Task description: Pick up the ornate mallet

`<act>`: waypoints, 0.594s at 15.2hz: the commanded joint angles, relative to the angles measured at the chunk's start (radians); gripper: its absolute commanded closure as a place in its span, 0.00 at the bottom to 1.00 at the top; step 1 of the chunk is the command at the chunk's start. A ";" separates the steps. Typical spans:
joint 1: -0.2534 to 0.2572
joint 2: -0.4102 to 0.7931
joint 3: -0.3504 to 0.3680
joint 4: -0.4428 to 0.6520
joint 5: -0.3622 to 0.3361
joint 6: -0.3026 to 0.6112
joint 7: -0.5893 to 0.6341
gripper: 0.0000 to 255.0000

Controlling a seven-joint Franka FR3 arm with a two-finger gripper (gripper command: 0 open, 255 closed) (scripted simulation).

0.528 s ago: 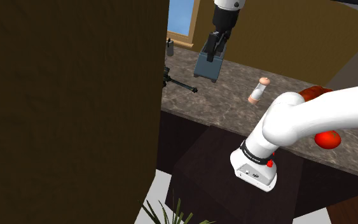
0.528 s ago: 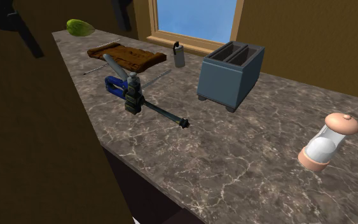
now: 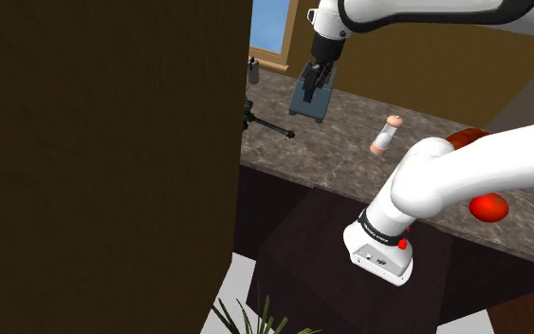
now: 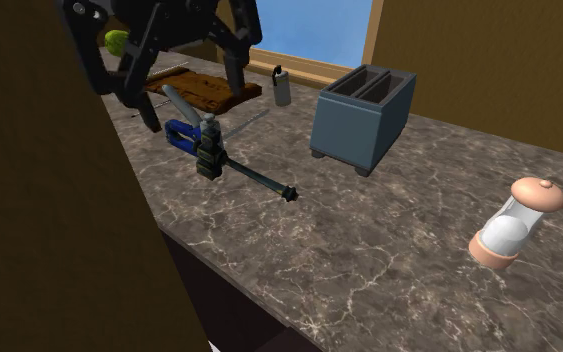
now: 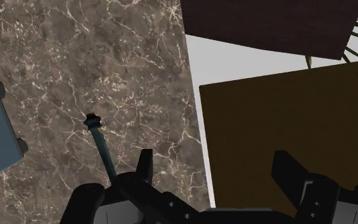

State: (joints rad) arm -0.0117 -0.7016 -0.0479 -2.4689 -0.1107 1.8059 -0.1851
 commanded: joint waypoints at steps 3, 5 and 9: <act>-0.006 0.065 -0.071 -0.059 -0.028 0.159 -0.096 0.00; -0.008 0.113 -0.107 -0.075 -0.038 0.239 -0.146 0.00; -0.003 0.232 -0.182 -0.085 -0.041 0.397 -0.250 0.00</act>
State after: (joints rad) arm -0.0145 -0.4985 -0.2086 -2.5511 -0.1503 2.1611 -0.4037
